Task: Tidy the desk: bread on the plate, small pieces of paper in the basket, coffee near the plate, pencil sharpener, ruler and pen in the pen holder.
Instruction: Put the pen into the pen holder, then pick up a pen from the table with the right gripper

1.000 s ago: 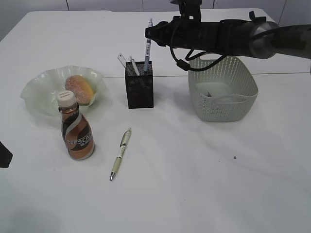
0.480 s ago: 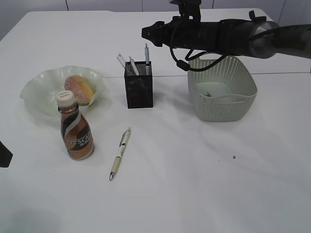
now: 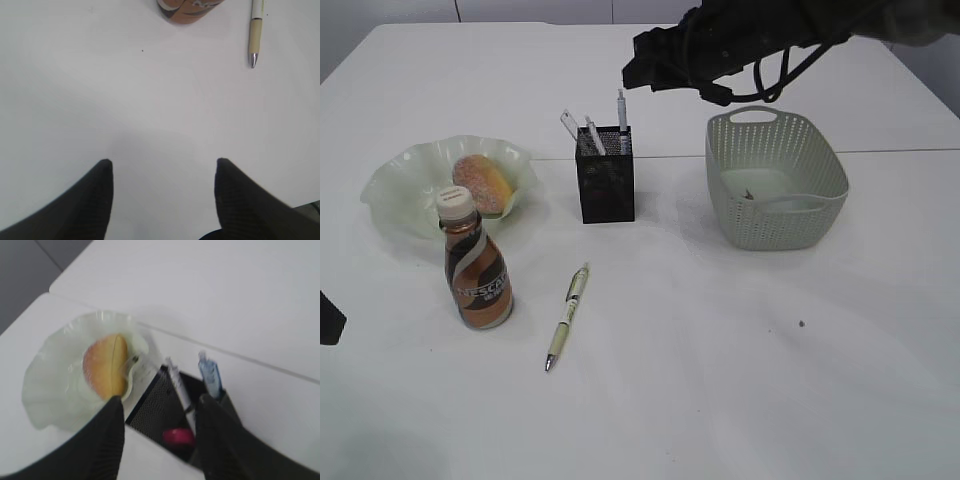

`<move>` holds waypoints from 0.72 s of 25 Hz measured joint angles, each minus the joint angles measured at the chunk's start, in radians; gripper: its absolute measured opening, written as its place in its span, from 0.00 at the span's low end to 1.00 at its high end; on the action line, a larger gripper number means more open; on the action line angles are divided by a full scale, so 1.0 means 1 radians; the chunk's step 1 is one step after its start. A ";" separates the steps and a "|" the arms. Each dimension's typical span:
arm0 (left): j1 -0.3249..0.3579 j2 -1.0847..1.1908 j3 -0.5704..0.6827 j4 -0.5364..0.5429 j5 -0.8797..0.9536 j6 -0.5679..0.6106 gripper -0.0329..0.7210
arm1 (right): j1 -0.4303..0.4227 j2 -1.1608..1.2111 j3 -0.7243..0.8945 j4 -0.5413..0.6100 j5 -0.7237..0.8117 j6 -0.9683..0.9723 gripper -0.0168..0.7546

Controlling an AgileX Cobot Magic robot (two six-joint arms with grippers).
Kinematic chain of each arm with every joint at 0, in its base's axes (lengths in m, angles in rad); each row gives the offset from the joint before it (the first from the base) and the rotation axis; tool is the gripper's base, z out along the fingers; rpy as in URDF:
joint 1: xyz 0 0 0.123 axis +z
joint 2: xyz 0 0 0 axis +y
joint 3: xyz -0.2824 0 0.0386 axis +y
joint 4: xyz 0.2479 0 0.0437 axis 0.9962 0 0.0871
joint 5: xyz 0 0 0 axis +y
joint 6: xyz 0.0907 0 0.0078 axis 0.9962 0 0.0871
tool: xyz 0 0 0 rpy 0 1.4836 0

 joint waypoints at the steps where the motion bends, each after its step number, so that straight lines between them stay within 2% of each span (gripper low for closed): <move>1: 0.000 0.000 0.000 0.000 0.000 0.000 0.67 | 0.002 -0.019 0.000 -0.063 0.051 0.087 0.47; 4: 0.000 0.000 0.000 0.002 0.000 0.000 0.67 | 0.011 -0.063 0.000 -0.233 0.197 0.302 0.47; 9: 0.000 0.000 0.000 0.002 0.000 0.000 0.67 | 0.060 -0.105 -0.001 -0.419 0.376 0.569 0.48; 14: 0.000 0.000 0.000 0.002 -0.002 0.000 0.67 | 0.211 -0.113 -0.002 -0.665 0.482 0.807 0.47; 18: 0.000 0.000 0.000 0.002 -0.016 0.000 0.67 | 0.322 -0.113 -0.002 -0.762 0.487 1.034 0.47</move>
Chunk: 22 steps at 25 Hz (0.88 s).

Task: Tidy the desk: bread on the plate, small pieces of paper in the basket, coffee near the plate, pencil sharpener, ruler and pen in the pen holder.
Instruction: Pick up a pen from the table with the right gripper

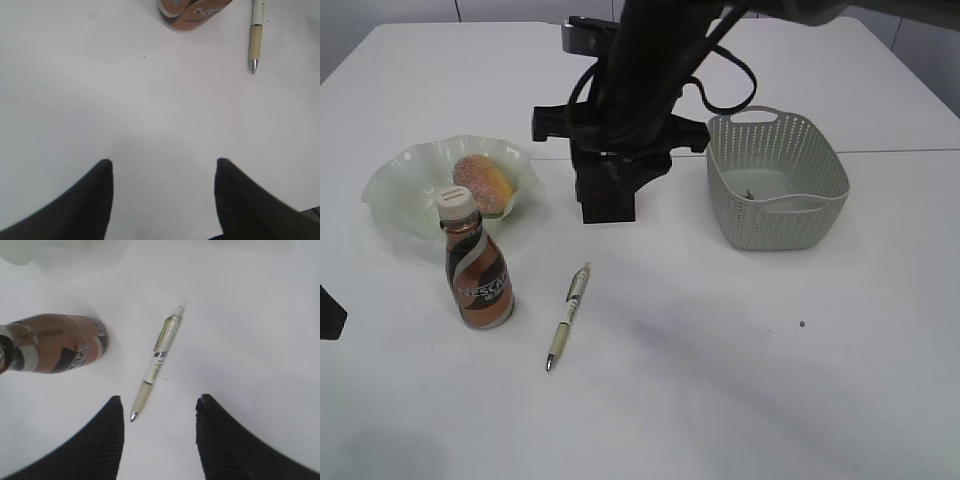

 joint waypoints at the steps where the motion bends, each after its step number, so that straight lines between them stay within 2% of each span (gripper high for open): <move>1: 0.000 0.000 0.000 0.000 -0.001 0.000 0.67 | 0.019 0.000 0.000 -0.003 -0.002 0.060 0.47; 5: 0.000 0.000 0.000 0.000 -0.015 0.000 0.67 | 0.052 0.016 0.000 -0.010 -0.002 0.263 0.47; 9: 0.000 0.000 0.000 0.000 -0.028 0.000 0.67 | 0.062 0.043 0.000 -0.017 -0.011 0.378 0.47; 18: 0.000 0.000 0.000 0.000 -0.031 0.000 0.67 | 0.079 0.154 -0.119 -0.006 -0.027 0.463 0.47; 22: 0.000 0.000 0.000 0.000 -0.032 0.000 0.67 | 0.093 0.207 -0.188 -0.037 -0.028 0.486 0.47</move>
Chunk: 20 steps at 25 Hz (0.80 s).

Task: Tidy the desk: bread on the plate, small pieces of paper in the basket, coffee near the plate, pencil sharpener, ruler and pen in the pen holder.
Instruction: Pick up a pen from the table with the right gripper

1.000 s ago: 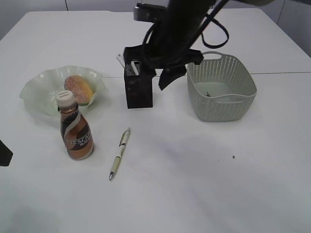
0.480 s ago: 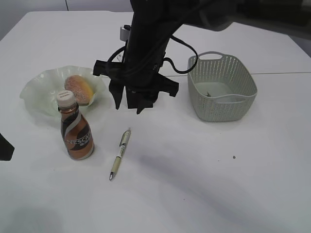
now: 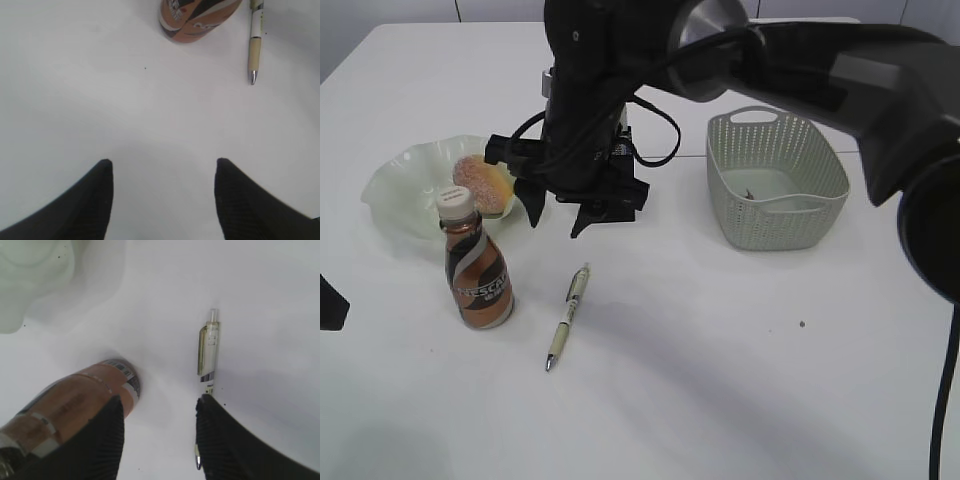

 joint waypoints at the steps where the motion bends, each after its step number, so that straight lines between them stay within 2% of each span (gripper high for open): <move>1: 0.000 0.000 0.000 0.000 0.000 0.000 0.67 | 0.002 0.014 -0.009 -0.004 0.000 0.007 0.47; 20: 0.000 0.000 0.000 0.000 0.000 0.000 0.67 | 0.009 0.161 -0.056 -0.027 0.012 0.035 0.47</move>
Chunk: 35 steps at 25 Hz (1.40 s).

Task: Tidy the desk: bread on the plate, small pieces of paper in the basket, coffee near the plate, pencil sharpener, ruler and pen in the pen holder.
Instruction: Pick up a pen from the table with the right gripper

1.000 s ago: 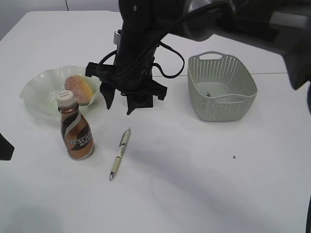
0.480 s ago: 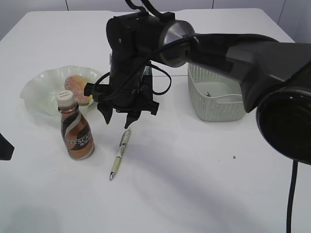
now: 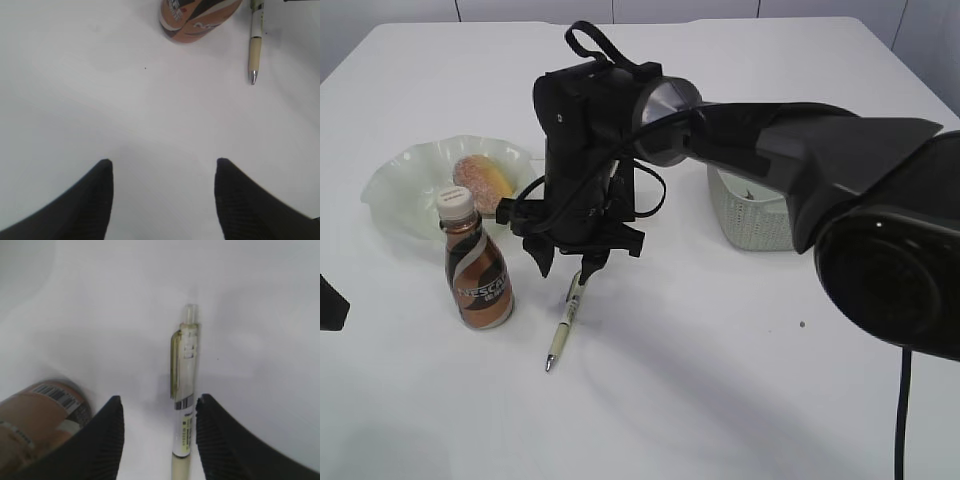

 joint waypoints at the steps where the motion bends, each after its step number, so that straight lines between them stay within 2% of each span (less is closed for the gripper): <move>1: 0.000 0.000 0.000 0.000 0.000 0.000 0.67 | 0.000 0.003 0.000 -0.005 0.000 0.000 0.47; 35: 0.000 0.000 0.000 0.000 -0.019 0.000 0.65 | 0.000 0.073 -0.016 -0.055 0.038 0.001 0.46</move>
